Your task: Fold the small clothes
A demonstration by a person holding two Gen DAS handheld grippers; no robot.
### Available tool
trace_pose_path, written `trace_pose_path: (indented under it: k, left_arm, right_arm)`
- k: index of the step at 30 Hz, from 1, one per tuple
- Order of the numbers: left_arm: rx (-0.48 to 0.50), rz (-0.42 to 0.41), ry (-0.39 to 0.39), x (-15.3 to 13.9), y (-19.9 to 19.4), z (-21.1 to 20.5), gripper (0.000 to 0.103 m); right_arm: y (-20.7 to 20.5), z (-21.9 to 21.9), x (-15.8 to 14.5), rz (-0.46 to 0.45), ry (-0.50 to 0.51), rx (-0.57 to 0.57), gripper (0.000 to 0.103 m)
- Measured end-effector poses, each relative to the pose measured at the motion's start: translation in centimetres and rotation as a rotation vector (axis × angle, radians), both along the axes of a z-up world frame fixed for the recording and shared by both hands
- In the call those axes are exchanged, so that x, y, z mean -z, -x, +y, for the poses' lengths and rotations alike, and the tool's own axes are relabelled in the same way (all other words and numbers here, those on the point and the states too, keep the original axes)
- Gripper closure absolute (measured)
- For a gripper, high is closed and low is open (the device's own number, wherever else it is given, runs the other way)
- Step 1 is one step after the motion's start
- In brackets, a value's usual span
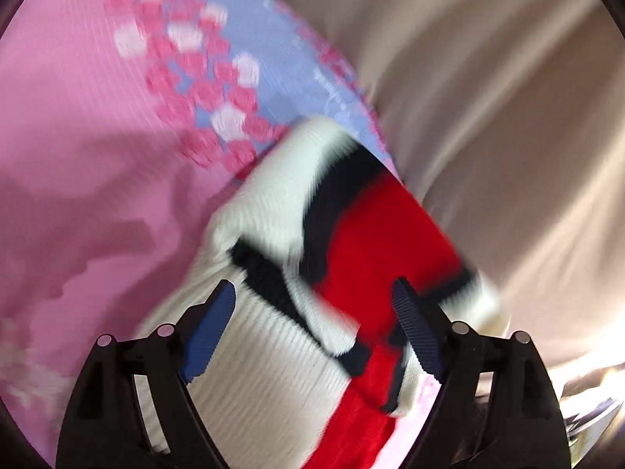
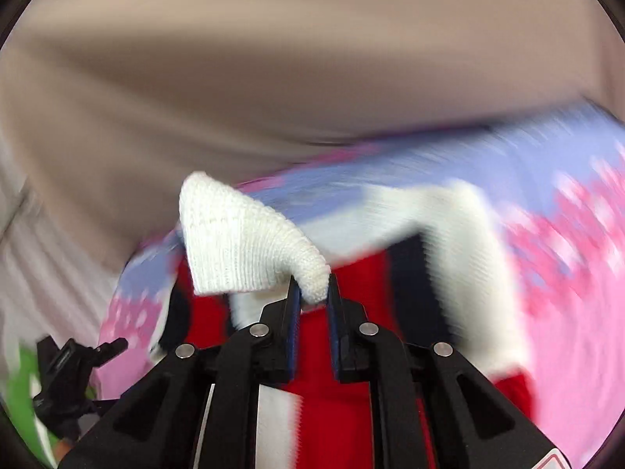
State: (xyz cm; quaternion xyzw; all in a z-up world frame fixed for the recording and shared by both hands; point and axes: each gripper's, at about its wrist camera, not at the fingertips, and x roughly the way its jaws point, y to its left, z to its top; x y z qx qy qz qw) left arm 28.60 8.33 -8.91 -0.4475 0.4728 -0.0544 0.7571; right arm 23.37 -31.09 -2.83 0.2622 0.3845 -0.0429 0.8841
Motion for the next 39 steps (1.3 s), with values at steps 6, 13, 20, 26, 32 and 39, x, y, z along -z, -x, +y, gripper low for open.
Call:
trace_pose_path:
  k: [6, 13, 20, 26, 32, 39]
  left_arm:
    - [-0.036, 0.070, -0.173, 1.7, -2.7, -2.3, 0.036]
    - [-0.029, 0.099, -0.281, 1.3, -2.1, -3.1, 0.072]
    - [-0.096, 0.006, -0.395, -0.8, -1.8, -1.8, 0.090]
    - [-0.110, 0.032, -0.412, 0.7, -1.8, -1.5, 0.090]
    - [-0.073, 0.042, -0.462, 1.5, -2.3, -1.7, 0.088]
    - [0.085, -0.033, -0.446, -1.3, 1.7, -0.8, 0.053]
  right_arm:
    - [0.6, -4.5, 7.8, 0.201, -0.099, 0.041, 0.085]
    - [-0.4, -2.4, 5.9, 0.124, 0.083, 0.021, 0.046]
    - [-0.1, -4.5, -0.4, -0.150, -0.017, -0.011, 0.097]
    - [-2.5, -5.5, 6.4, 0.076, -0.043, -0.028, 0.097]
    - [-2.4, -5.2, 6.6, 0.071, 0.039, -0.030, 0.097]
    - [6.1, -4.5, 2.7, 0.026, 0.046, -0.006, 0.064]
